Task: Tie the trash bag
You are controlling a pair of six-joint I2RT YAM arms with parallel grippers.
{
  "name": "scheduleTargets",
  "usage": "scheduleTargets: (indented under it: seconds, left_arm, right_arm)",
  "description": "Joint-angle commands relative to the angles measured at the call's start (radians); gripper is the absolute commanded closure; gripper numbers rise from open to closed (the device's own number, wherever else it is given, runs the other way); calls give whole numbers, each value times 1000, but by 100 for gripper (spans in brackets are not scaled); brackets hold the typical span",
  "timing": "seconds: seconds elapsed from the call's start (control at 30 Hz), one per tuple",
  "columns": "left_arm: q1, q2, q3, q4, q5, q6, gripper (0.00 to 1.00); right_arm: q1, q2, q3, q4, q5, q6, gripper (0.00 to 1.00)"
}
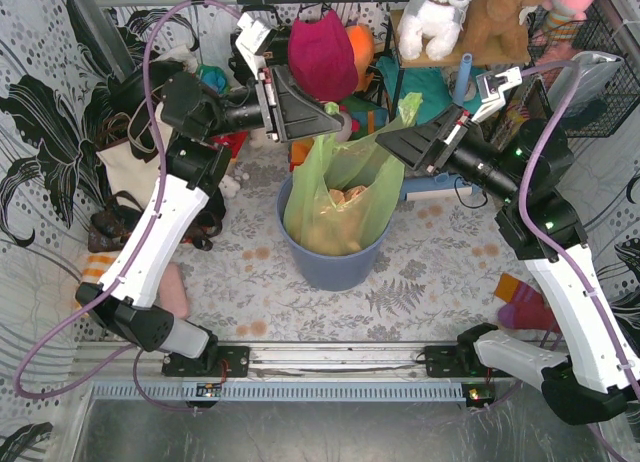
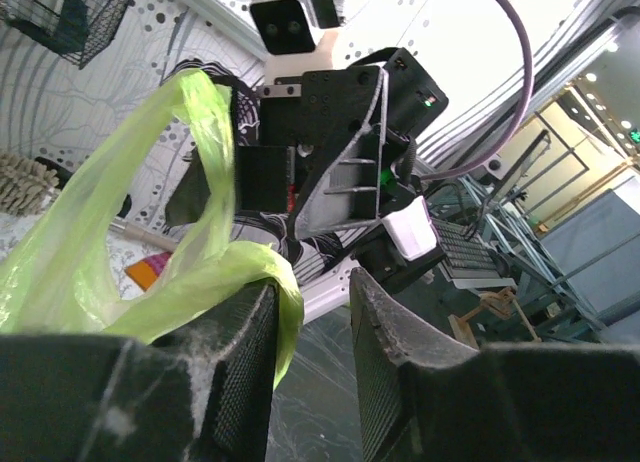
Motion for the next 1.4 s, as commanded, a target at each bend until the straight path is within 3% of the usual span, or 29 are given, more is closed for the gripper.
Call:
scheduleTargets:
  seconds: [0.0, 0.07, 0.17, 0.27, 0.33, 0.43, 0.63, 0.77, 1.03, 1.1, 1.17, 1.27, 1.37]
  left_arm:
    - [-3, 1, 78, -186, -21, 160, 65]
    - [-3, -5, 111, -335, -42, 274, 71]
    - [-3, -3, 204, -651, -118, 495, 81]
    - [-6, -2, 304, -918, -269, 692, 93]
    - [-8, -15, 341, -1041, -443, 787, 99]
    - [-13, -14, 392, -1180, -668, 882, 100]
    - [-77, -4, 423, -1304, -1046, 1010, 100]
    - [-150, -3, 424, -1250, -1301, 1062, 100]
    - [-365, -56, 369, -871, -1738, 1260, 100]
    - [-427, -72, 358, -784, -1791, 1292, 90]
    - [-462, -89, 356, -730, -1801, 1293, 77]
    - [-475, -138, 339, -709, -1707, 1234, 58]
    - [-475, -195, 291, -722, -1578, 1166, 48]
  right_arm:
    - [0, -20, -17, 35, 14, -5, 25]
    - [0, -21, -17, 32, 23, -9, 41]
    - [0, -15, -8, 14, 39, -23, 50]
    - [0, -3, 3, 9, 31, -25, 53]
    - [0, 4, 8, 11, 25, -22, 53]
    - [0, 10, 8, 17, 21, -19, 54]
    - [0, 18, 8, 21, 19, -16, 56]
    - [0, 26, 10, 23, 16, -16, 56]
    - [0, 37, 7, 42, 8, -5, 56]
    - [0, 37, 7, 43, 11, -5, 56]
    - [0, 35, 10, 43, 11, -6, 56]
    - [0, 34, 10, 42, 10, -10, 56]
    - [-1, 28, 7, 37, 11, -14, 56]
